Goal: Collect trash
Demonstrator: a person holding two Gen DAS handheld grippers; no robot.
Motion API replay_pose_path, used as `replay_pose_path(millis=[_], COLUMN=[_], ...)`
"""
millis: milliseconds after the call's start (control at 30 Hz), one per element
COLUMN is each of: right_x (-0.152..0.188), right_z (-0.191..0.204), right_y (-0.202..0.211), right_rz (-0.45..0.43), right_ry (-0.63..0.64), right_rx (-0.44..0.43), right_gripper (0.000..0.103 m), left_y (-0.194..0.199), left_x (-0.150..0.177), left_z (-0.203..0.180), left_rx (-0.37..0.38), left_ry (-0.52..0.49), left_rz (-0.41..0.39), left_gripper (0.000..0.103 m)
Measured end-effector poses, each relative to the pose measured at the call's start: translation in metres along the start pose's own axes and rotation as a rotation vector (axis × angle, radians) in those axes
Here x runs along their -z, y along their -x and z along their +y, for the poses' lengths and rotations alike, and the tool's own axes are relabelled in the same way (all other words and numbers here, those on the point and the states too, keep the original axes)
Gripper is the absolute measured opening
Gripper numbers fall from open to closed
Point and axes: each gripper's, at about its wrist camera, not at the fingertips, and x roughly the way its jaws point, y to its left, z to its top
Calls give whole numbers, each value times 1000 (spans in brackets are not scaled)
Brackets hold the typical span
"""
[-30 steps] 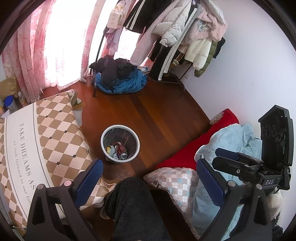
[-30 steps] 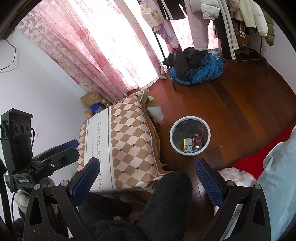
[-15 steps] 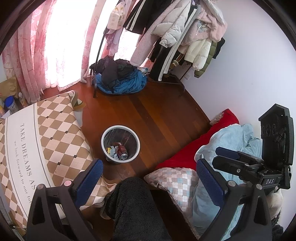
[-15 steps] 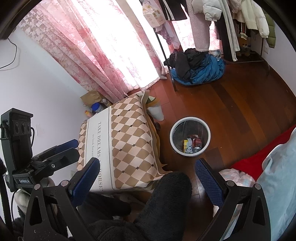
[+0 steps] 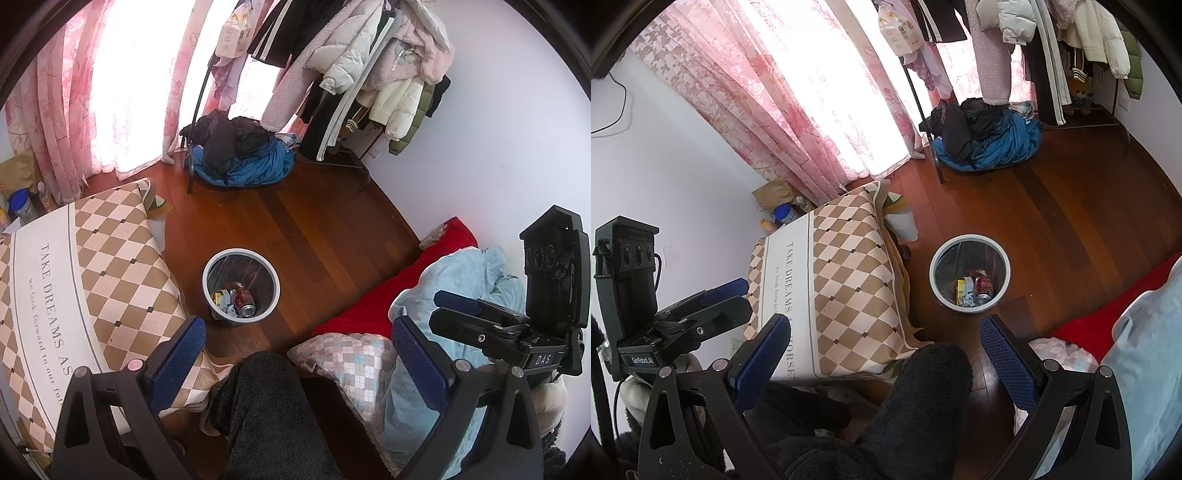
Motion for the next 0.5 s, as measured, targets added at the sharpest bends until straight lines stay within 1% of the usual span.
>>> replay_pose_path(millis=[267,500], right_x=[0,-9], right_z=[0,-12], right_y=[0,6], right_rz=[2,14], right_ry=[-1,10], right_rx=[0,-3], right_gripper=[103,103], left_y=[1,2], left_x=[0,0], left_z=[-1,-2], left_rx=[2,6], left_ry=[3,1], left_rz=[-1,1], left_gripper=[103,103])
